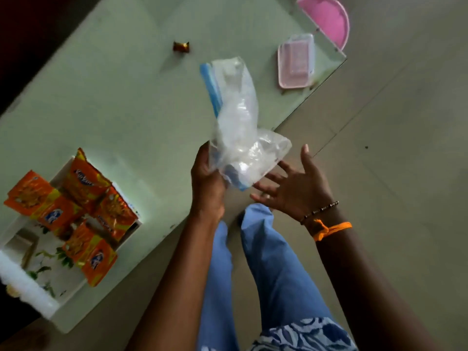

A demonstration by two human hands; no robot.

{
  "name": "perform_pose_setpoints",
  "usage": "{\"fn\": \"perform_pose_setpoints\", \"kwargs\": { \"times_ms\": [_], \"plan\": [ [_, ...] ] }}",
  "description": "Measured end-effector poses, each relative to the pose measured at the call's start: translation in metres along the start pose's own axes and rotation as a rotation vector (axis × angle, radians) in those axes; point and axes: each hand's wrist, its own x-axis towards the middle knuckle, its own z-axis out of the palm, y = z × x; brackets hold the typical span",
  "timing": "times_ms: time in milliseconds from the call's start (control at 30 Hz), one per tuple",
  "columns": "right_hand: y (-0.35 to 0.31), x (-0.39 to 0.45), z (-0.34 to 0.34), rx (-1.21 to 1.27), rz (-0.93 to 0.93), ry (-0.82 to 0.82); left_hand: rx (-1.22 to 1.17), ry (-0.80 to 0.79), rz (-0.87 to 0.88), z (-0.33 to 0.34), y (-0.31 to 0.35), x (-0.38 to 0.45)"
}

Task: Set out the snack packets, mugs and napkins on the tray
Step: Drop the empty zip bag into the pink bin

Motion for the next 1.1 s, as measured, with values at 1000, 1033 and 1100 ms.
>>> {"fn": "perform_pose_setpoints", "kwargs": {
  "times_ms": [1000,1033,1100],
  "plan": [
    [-0.377,0.103,-0.002,-0.591,-0.975,0.561,0.495,-0.085,0.094,0.255,0.099,0.224],
    [-0.391,0.120,-0.008,-0.646,-0.965,0.579,0.450,-0.037,0.078,0.264,0.096,0.237],
    [-0.412,0.158,-0.015,-0.783,-0.922,0.633,0.395,0.029,0.062,0.278,0.092,0.261]
  ]
}}
